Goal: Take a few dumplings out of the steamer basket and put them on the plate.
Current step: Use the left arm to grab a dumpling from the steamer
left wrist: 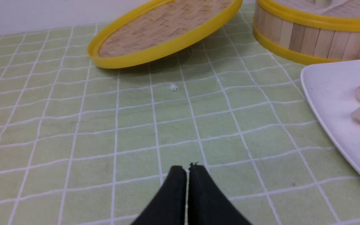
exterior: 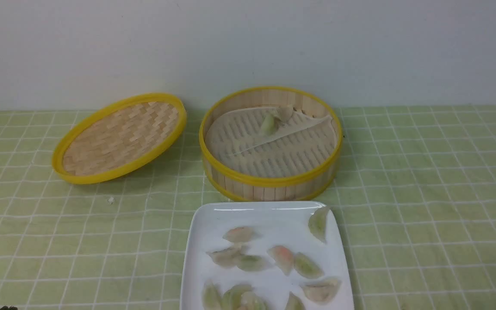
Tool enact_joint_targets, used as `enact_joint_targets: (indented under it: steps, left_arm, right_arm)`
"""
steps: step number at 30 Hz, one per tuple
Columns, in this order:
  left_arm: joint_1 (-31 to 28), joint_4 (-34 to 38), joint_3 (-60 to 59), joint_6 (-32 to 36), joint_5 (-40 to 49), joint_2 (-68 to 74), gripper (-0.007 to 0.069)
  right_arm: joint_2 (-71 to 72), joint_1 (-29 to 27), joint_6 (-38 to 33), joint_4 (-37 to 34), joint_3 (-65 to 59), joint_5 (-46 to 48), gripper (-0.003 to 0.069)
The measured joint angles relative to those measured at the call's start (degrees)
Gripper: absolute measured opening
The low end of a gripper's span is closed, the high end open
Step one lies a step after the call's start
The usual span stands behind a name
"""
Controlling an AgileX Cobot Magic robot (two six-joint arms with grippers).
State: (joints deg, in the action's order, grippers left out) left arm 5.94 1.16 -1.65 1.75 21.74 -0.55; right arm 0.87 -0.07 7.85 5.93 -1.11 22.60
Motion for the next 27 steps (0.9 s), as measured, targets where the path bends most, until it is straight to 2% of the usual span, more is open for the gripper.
enact_joint_targets:
  steps: [24, 27]
  left_arm:
    - [0.00, -1.16, 0.00, 0.17, -0.27, 0.00, -0.0006]
    - [0.00, 2.14, -0.04, -1.75, -4.08, 0.00, -0.0006]
  right_arm:
    - [0.00, 0.00, 0.00, 0.00, 0.00, 0.00, -0.0015]
    - [0.00, 0.00, 0.00, 0.00, 0.00, 0.00, -0.0015]
